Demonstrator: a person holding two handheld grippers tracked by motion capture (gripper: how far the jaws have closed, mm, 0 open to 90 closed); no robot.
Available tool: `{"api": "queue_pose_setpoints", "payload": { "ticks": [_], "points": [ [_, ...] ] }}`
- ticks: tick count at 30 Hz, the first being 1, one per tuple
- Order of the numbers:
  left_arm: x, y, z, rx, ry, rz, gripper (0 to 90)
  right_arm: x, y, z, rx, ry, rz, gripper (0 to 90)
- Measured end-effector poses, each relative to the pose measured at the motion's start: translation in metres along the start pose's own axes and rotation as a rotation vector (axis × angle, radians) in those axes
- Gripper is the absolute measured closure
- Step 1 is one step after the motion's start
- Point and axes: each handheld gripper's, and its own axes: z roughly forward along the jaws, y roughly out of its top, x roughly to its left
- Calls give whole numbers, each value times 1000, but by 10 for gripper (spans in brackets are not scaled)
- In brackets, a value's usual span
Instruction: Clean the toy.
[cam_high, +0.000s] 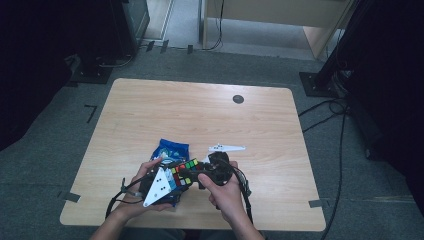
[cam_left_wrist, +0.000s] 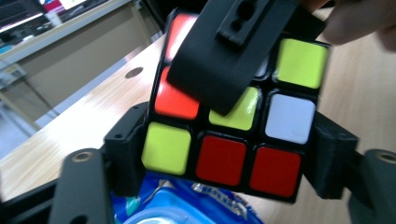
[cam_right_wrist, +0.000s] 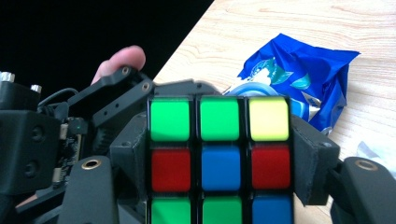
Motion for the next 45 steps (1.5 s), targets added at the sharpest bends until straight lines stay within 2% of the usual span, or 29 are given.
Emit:
{"api": "queue_pose_setpoints", "payload": {
  "ticks": [4, 6, 8, 9, 12, 14, 15, 17, 19, 23, 27, 29, 30, 31, 32, 35, 37, 39, 42, 45],
  "points": [
    [4, -3, 0, 4, 18, -25, 340, -3, 1, -1, 0, 8, -4, 340],
    [13, -6, -1, 15, 30, -67, 340, -5, 2, -3, -6, 19, -27, 331],
    [23, -11, -3, 27, 61, -124, 340, -8, 4, -9, -24, 19, -75, 294],
    [29, -14, -5, 31, 75, -151, 340, -10, 5, -10, -31, 19, -85, 305],
    [41, -20, -9, 33, 105, -219, 340, -22, 4, -13, -52, -25, -100, 318],
    [44, -21, -11, 33, 119, -233, 340, -30, -2, -8, -42, -166, -139, 324],
    [44, -21, -11, 34, 119, -234, 340, -36, -7, -2, -37, -291, -174, 330],
    [43, -21, -11, 33, 117, -234, 340, -46, -16, 6, -30, -420, -192, 334],
    [42, -21, -10, 35, 112, -227, 340, -58, -25, 13, -19, -481, -178, 345],
    [41, -22, -10, 35, 100, -229, 340, -71, -35, 24, 27, -590, -201, 403],
    [40, -21, -10, 21, 75, -240, 340, -73, -38, 25, 34, -671, -266, 627],
    [39, -21, -9, 22, 61, -238, 340, -76, -36, 22, 36, -651, -274, 829],
    [38, -21, -8, 25, 56, -237, 340, -78, -35, 20, 29, -621, -256, 872],
    [37, -21, -7, 27, 51, -235, 340, -78, -34, 15, -6, -560, -237, 881],
    [36, -21, -6, 30, 45, -233, 341, -74, -31, 9, -51, -497, -238, 885],
    [33, -21, -3, 34, 23, -230, 341, -49, -23, -5, -166, -376, -323, 889],
    [29, -19, 0, 32, 3, -219, 340, -29, -16, -11, -219, -285, -346, 890],
    [24, -16, 2, 29, -22, -201, 340, -20, -12, -9, -214, -199, -341, 890],
    [17, -14, 5, 42, -34, -171, 340, -14, -11, -6, -221, -135, -315, 892],
    [15, -13, 7, 48, -40, -165, 340, -8, -10, -9, -226, -29, -278, 891]
  ]
}}
